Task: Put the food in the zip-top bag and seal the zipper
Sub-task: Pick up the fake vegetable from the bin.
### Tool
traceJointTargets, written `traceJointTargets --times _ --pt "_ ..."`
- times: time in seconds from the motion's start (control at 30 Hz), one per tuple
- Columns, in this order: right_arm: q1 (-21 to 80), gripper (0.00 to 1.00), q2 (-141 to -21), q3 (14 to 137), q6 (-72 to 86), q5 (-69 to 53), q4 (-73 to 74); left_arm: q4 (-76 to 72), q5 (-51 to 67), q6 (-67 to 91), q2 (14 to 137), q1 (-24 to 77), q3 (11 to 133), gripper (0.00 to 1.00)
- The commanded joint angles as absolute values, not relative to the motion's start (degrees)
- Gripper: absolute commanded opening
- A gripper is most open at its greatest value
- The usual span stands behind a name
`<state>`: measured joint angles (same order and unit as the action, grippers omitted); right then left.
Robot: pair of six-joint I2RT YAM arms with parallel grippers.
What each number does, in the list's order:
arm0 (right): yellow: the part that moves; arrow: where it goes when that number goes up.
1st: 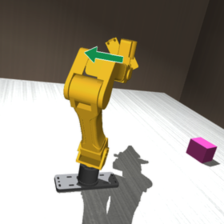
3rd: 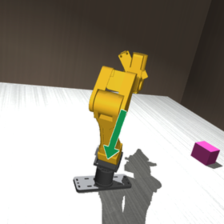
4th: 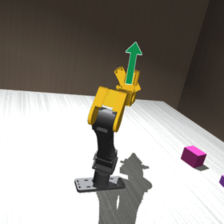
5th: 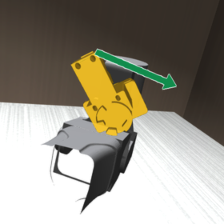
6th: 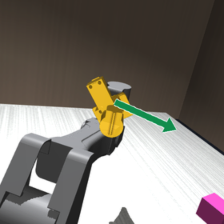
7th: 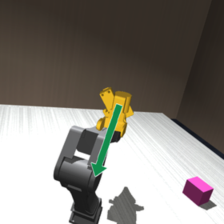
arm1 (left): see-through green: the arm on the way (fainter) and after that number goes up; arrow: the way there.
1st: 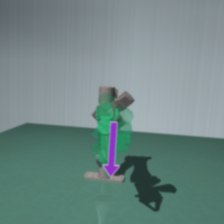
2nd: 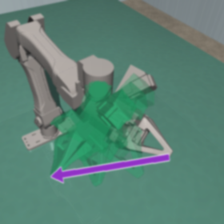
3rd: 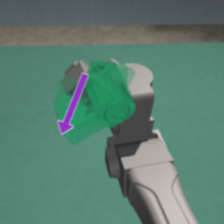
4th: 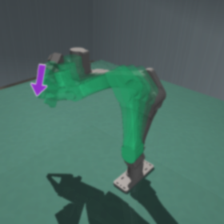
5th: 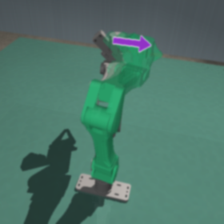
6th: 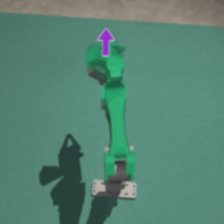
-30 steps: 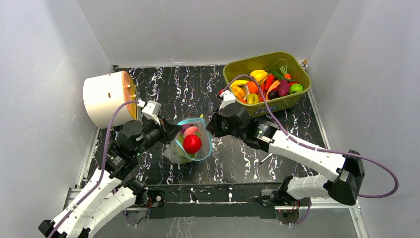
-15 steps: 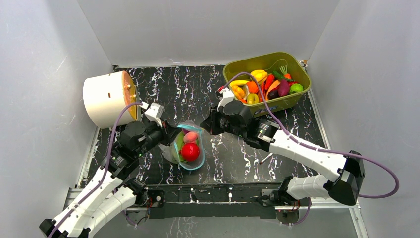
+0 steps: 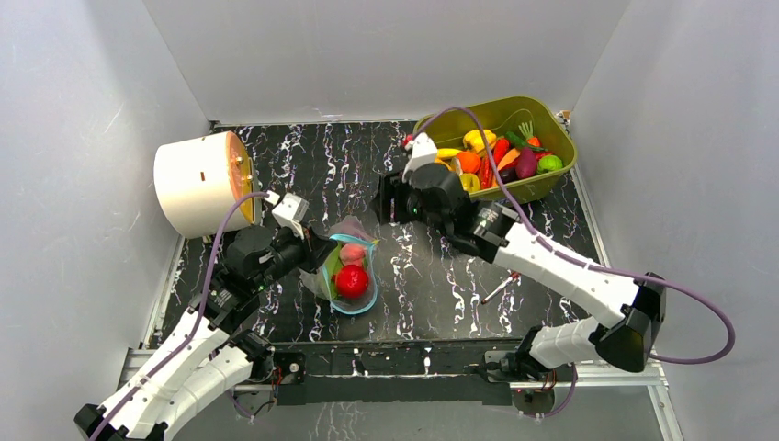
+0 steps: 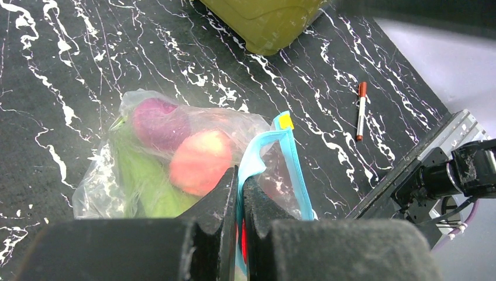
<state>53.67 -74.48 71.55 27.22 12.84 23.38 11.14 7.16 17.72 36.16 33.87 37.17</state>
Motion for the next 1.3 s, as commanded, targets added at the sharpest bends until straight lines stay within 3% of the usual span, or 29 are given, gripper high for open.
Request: traceJointTargets --times 0.0,0.3,0.63,0.9,1.27 --pt "47.11 0.59 -77.27 78.78 16.91 19.71 24.99 9.3 9.76 15.27 34.81 33.67 37.47 0.0" --pt "27.06 0.62 -86.66 86.18 9.64 22.58 27.63 9.58 10.49 14.08 34.46 33.66 36.52 0.0" --pt "12.34 0.68 -99.16 94.03 0.81 26.24 34.05 10.63 10.82 12.83 34.79 33.7 37.07 0.0" --pt "6.27 0.75 -112.49 107.18 -4.49 28.89 39.15 9.42 13.28 13.01 34.19 33.62 36.62 0.0" --pt "3.96 0.8 -119.27 111.04 -1.45 28.01 45.25 9.29 14.28 13.21 35.94 33.68 36.85 0.0"
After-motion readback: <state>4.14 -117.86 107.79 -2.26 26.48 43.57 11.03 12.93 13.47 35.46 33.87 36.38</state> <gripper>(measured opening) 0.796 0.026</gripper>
